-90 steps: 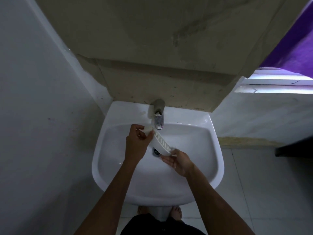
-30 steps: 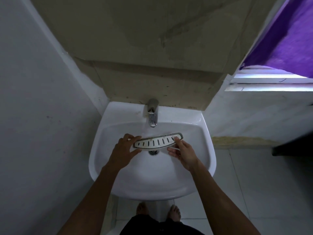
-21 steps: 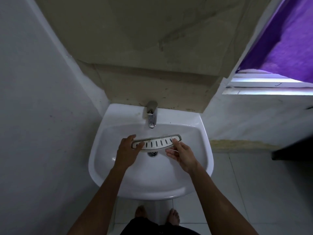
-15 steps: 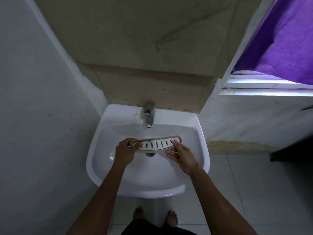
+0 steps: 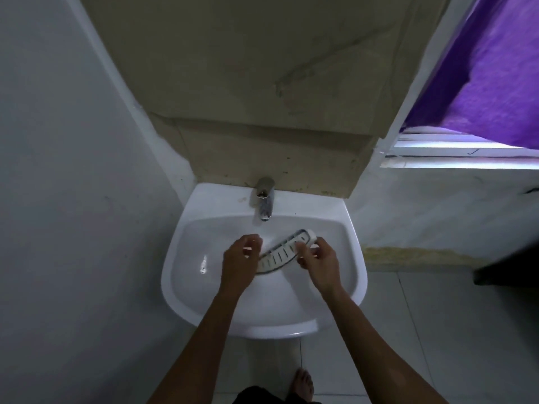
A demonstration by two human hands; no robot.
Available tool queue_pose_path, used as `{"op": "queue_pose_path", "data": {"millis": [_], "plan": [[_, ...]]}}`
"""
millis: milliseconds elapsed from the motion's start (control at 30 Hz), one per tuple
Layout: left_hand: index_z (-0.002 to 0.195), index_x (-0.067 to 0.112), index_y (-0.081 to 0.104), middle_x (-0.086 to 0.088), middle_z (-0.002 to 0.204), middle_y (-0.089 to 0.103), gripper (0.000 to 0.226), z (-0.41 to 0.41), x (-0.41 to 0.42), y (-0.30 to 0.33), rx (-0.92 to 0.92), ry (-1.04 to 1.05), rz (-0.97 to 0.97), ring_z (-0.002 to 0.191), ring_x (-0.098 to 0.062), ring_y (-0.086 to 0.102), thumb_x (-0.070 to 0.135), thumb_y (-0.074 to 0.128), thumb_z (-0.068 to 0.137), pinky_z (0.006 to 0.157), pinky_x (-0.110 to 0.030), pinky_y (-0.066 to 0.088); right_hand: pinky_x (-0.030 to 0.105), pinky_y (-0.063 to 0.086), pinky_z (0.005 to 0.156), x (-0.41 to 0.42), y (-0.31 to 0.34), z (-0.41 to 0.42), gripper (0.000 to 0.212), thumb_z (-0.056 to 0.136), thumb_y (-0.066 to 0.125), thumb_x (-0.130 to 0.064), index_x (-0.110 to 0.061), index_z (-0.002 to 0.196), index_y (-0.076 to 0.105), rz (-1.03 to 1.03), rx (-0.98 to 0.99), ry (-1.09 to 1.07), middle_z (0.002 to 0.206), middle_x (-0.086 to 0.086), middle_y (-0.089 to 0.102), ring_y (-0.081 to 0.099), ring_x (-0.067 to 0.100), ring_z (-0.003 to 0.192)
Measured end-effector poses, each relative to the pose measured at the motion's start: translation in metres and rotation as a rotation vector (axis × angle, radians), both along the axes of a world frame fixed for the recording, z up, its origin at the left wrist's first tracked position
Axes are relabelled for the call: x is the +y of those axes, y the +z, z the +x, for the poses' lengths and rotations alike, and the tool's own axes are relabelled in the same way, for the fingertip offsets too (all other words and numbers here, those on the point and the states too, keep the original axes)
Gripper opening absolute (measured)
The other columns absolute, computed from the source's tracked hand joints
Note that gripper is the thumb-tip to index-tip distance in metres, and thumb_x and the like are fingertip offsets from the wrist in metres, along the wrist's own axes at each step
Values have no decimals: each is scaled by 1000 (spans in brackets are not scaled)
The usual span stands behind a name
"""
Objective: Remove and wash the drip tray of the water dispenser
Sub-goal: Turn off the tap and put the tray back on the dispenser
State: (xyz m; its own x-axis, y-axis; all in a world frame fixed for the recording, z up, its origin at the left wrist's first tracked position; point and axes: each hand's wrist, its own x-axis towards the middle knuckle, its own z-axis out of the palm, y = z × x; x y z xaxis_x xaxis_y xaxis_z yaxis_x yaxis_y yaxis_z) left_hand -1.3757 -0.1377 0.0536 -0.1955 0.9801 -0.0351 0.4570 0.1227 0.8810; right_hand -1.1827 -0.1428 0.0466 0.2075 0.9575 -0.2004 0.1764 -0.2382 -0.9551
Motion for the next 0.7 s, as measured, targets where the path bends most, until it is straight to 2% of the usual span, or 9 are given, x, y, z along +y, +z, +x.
{"op": "queue_pose_path", "data": {"millis": [67,133,233,300,400,500,600,700], "plan": [[99,25,71,1,94,75,39,6,6,14,-232,-127,-199,86,-18,73,59,59,84,74,-32,60,32,61,72,-7,7,-15,32,89,66,-47,-24,111,65,142,-300,42,97,-8,72,68,8,82],[98,26,72,0,93,76,58,11,10,22,-339,-182,-338,86,-18,74,75,57,72,77,-37,61,27,57,74,-14,9,-29,40,89,64,-53,-27,120,63,228,-471,79,106,-10,69,65,8,88],[98,25,72,1,96,74,55,10,8,27,-326,-131,-310,89,-20,72,72,63,70,78,-41,61,22,53,79,-25,5,-45,45,87,66,-53,-29,124,63,323,-601,200,116,-6,65,62,10,98],[100,22,72,0,102,72,43,2,4,24,-307,-41,-269,94,-19,69,58,67,78,81,-42,60,22,51,82,-30,2,-53,46,87,68,-48,-27,127,63,366,-628,289,123,-1,63,59,15,105],[104,13,68,-12,109,67,23,-13,-6,17,-494,49,-280,91,-20,68,31,64,90,73,-38,62,23,47,88,-35,0,-53,43,92,65,-41,-24,131,62,391,-578,327,131,0,61,55,18,112],[105,15,63,-10,106,61,18,-30,-16,10,-599,80,-297,91,-18,65,28,60,94,66,-33,60,36,51,93,-34,-2,-41,34,96,60,-35,-23,128,62,332,-468,138,128,2,61,53,19,113],[112,11,60,-8,105,61,25,-44,-22,3,-714,72,-359,98,-21,64,30,57,96,66,-32,60,41,50,98,-26,-3,-22,40,99,53,-37,-24,137,53,81,-316,-62,131,11,55,57,25,114],[105,15,68,-6,103,68,21,-55,-25,-2,-788,20,-380,91,-16,68,31,57,96,67,-29,59,42,55,89,-19,-1,-9,52,102,43,-45,-23,148,35,-168,41,-82,137,12,53,64,27,107]]}}
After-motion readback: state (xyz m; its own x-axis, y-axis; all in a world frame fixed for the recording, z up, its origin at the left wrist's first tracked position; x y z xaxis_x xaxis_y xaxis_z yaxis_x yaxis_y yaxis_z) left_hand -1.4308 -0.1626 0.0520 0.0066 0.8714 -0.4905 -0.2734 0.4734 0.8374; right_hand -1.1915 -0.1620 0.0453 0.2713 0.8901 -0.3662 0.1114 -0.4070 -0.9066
